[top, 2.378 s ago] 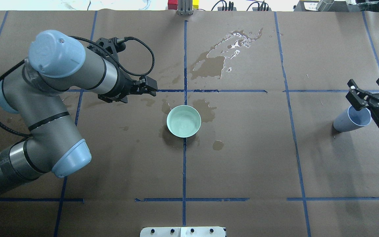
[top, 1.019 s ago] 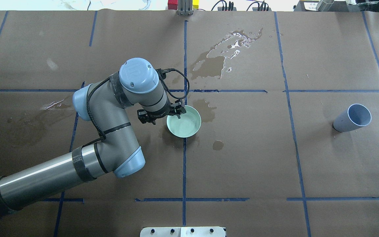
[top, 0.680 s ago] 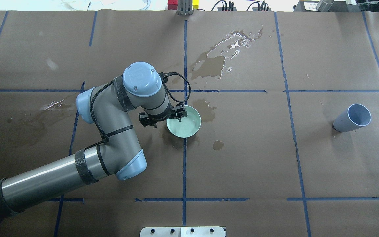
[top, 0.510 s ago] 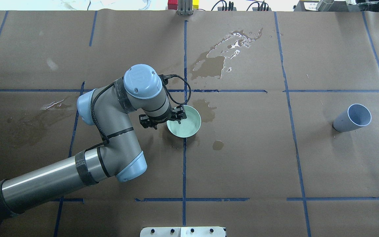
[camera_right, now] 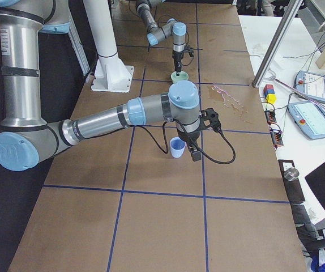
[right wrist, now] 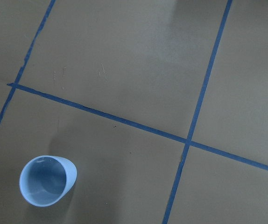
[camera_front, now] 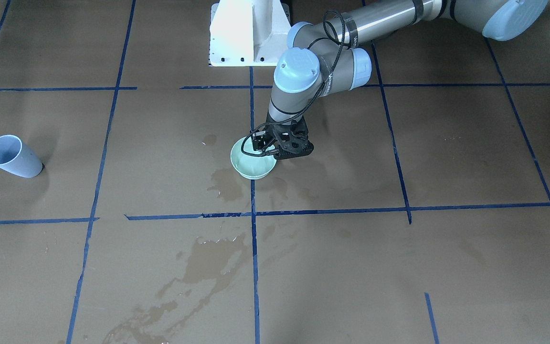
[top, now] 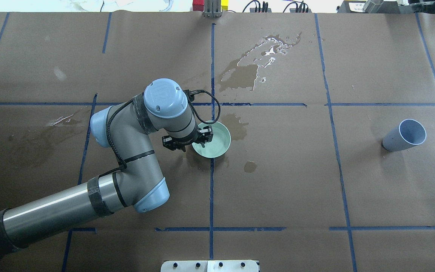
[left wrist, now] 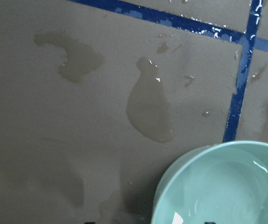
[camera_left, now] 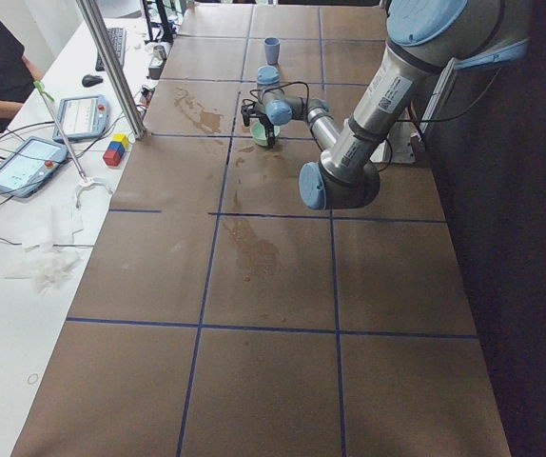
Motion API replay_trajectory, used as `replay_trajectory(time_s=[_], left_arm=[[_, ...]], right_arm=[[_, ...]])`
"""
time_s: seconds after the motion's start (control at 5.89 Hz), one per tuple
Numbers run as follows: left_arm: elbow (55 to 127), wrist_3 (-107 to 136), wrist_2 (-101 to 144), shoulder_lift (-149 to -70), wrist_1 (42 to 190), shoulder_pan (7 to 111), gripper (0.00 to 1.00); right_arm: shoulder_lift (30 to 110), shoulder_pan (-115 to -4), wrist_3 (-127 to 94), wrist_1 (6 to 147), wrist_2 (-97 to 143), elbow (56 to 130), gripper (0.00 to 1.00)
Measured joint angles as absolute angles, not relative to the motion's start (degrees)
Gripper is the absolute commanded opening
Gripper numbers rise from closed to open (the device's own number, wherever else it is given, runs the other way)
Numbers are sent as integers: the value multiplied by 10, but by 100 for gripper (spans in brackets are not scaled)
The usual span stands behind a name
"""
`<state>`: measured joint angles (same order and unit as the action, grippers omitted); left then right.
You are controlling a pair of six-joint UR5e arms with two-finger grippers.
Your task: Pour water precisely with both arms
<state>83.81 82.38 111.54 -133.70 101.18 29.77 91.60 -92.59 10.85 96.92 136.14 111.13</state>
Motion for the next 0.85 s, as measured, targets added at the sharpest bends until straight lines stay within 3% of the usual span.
replay_trajectory(time_s=[0.34, 0.85], left_arm=[[833, 821, 1115, -1336, 1014, 296, 0], [855, 820, 1117, -1330, 1027, 319, 0]], right_arm=[[918, -925, 111, 975, 1359, 1111, 100], [918, -924, 112, 976, 1359, 1110, 100]])
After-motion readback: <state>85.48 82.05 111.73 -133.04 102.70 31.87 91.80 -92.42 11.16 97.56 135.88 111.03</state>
